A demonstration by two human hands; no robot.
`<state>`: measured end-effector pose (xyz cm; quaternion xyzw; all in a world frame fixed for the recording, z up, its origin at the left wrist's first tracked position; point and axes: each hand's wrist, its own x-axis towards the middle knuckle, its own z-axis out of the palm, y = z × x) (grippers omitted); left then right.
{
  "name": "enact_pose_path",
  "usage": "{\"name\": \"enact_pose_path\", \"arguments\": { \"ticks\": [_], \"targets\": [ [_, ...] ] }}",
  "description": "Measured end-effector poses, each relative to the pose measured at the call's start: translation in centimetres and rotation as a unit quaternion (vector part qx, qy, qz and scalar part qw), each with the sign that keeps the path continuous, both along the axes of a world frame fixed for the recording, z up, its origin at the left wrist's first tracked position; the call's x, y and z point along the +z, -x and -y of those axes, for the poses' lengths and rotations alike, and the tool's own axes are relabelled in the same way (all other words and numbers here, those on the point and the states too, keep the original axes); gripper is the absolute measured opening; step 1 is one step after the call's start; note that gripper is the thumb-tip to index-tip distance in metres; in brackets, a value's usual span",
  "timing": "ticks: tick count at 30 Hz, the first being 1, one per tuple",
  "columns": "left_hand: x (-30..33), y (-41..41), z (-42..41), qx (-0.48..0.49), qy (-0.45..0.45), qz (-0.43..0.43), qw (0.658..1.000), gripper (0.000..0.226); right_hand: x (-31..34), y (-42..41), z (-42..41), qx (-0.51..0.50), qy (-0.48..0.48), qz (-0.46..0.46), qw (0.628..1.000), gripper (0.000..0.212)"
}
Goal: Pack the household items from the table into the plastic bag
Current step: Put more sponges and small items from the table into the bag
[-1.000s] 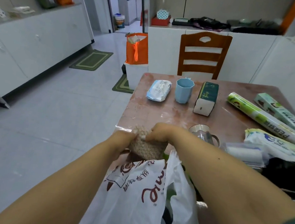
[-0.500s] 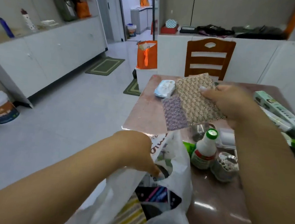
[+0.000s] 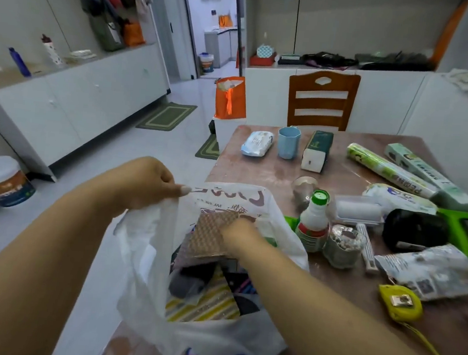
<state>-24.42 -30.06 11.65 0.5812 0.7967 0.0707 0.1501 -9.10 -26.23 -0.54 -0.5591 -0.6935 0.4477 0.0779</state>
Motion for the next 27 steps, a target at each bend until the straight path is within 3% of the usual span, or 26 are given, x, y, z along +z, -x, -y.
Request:
{"name": "enact_pose_path", "arguments": {
  "ticks": [2, 5, 9, 11, 13, 16, 18, 23, 27],
  "targets": [
    [0.0, 0.1, 0.1, 0.002, 0.006, -0.005, 1.000, 0.043, 1.1, 0.9, 0.7, 0.011, -0.048, 0.021, 0.999, 0.040],
    [0.0, -0.1, 0.2, 0.008, 0.029, -0.008, 1.000, 0.046, 3.5, -2.0, 2.8, 0.006, -0.193, -0.036, 0.981, 0.033],
    [1.1, -3.1, 0.1, -0.010, 0.032, 0.018, 0.999, 0.045, 4.1, -8.4, 1.7, -0.159, -0.274, -0.067, 0.946, 0.036],
    [2.2, -5.9, 0.1, -0.045, 0.013, 0.014, 0.999, 0.040, 2.6, -12.3, -0.1, -0.227, -0.260, -0.023, 0.938, 0.029],
    [3.2, -9.0, 0.0, -0.086, -0.008, 0.019, 0.996, 0.036, 0.3, -16.8, -1.6, -0.255, -0.205, 0.082, 0.941, 0.026],
    [3.9, -12.8, -0.3, -0.128, -0.005, 0.039, 0.991, 0.034, -4.5, -23.0, -2.1, -0.248, -0.096, 0.270, 0.925, 0.054],
    [3.9, -14.6, -0.6, -0.148, 0.008, 0.041, 0.988, 0.035, -8.1, -25.1, -1.4, -0.237, -0.022, 0.332, 0.913, 0.061],
    [2.1, -17.8, -2.2, -0.164, 0.038, 0.059, 0.984, 0.034, -12.2, -25.5, -0.7, -0.220, -0.078, 0.347, 0.908, 0.044],
    [-2.1, -21.5, -3.1, -0.182, 0.069, 0.117, 0.974, 0.029, -11.3, -25.7, -0.6, -0.209, -0.081, 0.238, 0.945, 0.054]
  ]
}}
